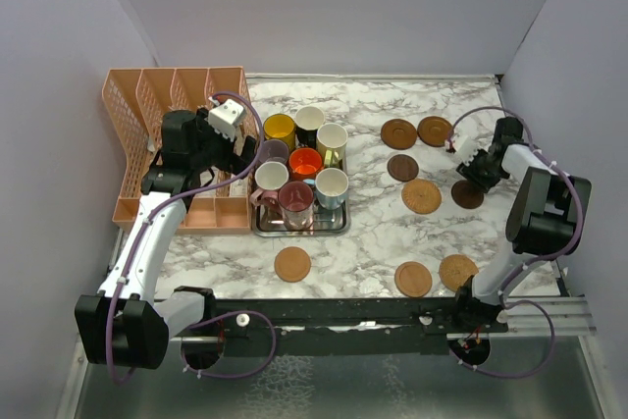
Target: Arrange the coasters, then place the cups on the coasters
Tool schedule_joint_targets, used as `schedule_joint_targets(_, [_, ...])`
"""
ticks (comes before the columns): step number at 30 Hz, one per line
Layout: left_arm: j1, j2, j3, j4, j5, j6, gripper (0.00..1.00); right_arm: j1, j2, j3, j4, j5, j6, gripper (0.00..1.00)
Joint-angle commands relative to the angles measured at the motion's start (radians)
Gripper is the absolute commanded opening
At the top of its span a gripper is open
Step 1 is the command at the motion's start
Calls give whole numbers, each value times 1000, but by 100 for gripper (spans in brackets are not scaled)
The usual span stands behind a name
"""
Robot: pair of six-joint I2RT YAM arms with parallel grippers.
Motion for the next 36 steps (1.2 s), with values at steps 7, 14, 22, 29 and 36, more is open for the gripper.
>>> schedule_joint_targets(7, [4,-14,-2,20,30,11,99,-9,223,104,75,-94,250,38])
schedule_joint_targets(14, [4,-9,-1,20,33,11,99,50,228,112,75,-170,329,38])
schedule_joint_targets(22, [4,-13,-3,21,34,11,99,120,253,122,147,-125,405,37])
schedule_joint_targets(29, [4,-14,-4,21,35,13,99,159,256,110,173,-142,437,37])
schedule_joint_targets(36, [4,-15,-3,21,37,13,99,178,282,128,225,-77,471,35])
